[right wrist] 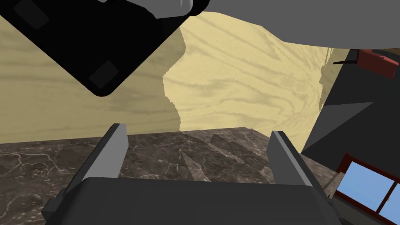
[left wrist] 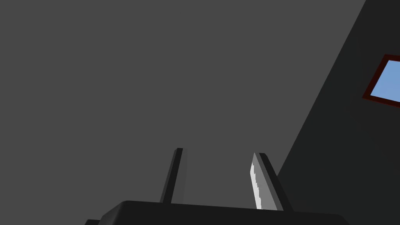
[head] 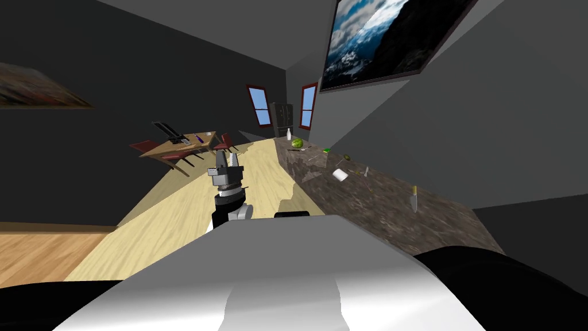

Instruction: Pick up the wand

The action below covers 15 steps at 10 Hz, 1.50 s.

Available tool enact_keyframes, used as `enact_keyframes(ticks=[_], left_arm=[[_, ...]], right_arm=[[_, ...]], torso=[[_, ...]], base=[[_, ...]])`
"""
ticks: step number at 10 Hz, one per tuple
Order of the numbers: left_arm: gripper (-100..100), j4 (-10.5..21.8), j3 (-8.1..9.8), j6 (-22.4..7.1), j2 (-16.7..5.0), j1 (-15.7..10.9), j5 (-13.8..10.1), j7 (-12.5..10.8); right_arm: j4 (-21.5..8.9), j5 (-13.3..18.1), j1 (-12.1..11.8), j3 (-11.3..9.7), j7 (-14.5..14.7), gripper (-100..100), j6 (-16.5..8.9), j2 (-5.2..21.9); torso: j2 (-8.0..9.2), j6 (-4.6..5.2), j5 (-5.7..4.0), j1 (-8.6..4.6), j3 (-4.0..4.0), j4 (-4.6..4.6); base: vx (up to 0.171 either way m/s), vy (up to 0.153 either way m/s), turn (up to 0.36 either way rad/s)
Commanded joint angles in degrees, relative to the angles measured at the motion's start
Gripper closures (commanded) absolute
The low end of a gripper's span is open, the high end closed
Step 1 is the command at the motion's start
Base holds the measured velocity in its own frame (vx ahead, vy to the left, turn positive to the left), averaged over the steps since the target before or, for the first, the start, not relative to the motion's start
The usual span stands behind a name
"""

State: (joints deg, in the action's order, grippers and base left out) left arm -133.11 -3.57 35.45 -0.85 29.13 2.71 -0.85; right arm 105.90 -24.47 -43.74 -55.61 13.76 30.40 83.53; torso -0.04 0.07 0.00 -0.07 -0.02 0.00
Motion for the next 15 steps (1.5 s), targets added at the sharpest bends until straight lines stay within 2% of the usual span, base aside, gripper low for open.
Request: enact_keyframes(ticks=[1, 2, 4, 5, 6, 7, 9, 10, 11, 12, 14, 15], left_arm=[[0, 0.00, 0.00, 0.00, 0.00, 0.00, 0.00, 0.00], [0, 0.00, -0.01, 0.00, 0.00, -0.01, 0.00, 0.00], [0, 0.00, 0.00, 0.00, 0.00, 0.00, 0.00, 0.00], [0, 0.00, 0.00, 0.00, 0.00, 0.01, 0.00, 0.00], [0, 0.00, 0.00, 0.00, -0.01, 0.01, 0.00, 0.00], [0, 0.00, 0.00, 0.00, -0.01, 0.01, 0.00, 0.00], [0, 0.00, 0.00, 0.00, -0.01, 0.00, 0.00, 0.00], [0, 0.00, 0.01, 0.00, -0.01, 0.01, 0.00, 0.00], [0, 0.00, 0.01, 0.00, -0.01, 0.01, 0.00, 0.00], [0, 0.00, 0.01, 0.00, -0.01, 0.01, 0.00, 0.00], [0, 0.00, 0.01, 0.00, -0.01, 0.00, 0.00, 0.00], [0, 0.00, 0.01, 0.00, -0.01, 0.01, 0.00, 0.00]], right_arm=[[-1.63, -1.59, -1.01, -2.23, 0.69, -100, 0.11, 2.86], [-1.63, -1.59, -1.01, -2.23, 0.69, -100, 0.11, 3.86], [-5.63, -4.09, -1.80, -6.38, 1.36, -100, -0.02, 8.16], [-5.63, -4.09, -1.80, -6.58, 1.36, -100, -0.02, 9.55], [-7.59, -5.30, -2.03, -8.50, 1.65, -100, -0.09, 11.36], [-7.59, -5.30, -2.03, -8.50, 1.65, -100, -0.09, 12.10], [-11.30, -7.57, -2.10, -11.74, 2.15, -100, -0.23, 16.13], [-11.30, -7.57, -2.10, -11.74, 2.15, -100, -0.23, 16.50], [-12.77, -8.62, -1.92, -13.02, 2.37, -100, -0.29, 18.32], [-13.01, -8.62, -1.92, -13.02, 2.37, -100, -0.29, 18.32], [-16.00, -10.51, -1.15, -14.86, 2.74, -100, -0.36, 21.09], [-16.00, -10.51, -1.15, -14.86, 2.74, -100, -0.36, 21.09]], torso=[[0.00, 0.00, 0.00, 0.00, 0.00, 0.00], [-0.07, -0.06, 0.01, -0.03, -0.04, -0.01], [-0.26, -0.06, -0.01, -0.09, -0.14, -0.05], [-0.48, -0.07, -0.03, -0.12, -0.27, -0.10], [-0.38, -0.02, -0.03, -0.16, -0.23, -0.10], [-0.36, -0.06, -0.05, -0.25, -0.21, -0.08], [-0.30, -0.06, -0.06, -0.25, -0.17, -0.06], [-0.52, -0.08, -0.07, -0.40, -0.30, -0.12], [-0.44, -0.01, -0.10, -0.36, -0.26, -0.10], [-0.35, -0.04, -0.07, -0.28, -0.21, -0.08], [-0.24, -0.04, -0.08, -0.30, -0.14, -0.05], [-0.41, -0.05, -0.10, -0.38, -0.23, -0.08]], base=[[0.063, -0.006, 0.211], [0.073, -0.018, 0.096], [0.152, -0.023, 0.208], [0.130, -0.051, 0.111], [0.120, -0.071, 0.149], [0.094, -0.074, 0.118], [0.146, -0.095, 0.235], [0.136, -0.114, 0.108], [0.102, -0.082, 0.101], [0.083, -0.070, 0.093], [0.118, -0.112, 0.203], [0.127, -0.119, 0.075]])
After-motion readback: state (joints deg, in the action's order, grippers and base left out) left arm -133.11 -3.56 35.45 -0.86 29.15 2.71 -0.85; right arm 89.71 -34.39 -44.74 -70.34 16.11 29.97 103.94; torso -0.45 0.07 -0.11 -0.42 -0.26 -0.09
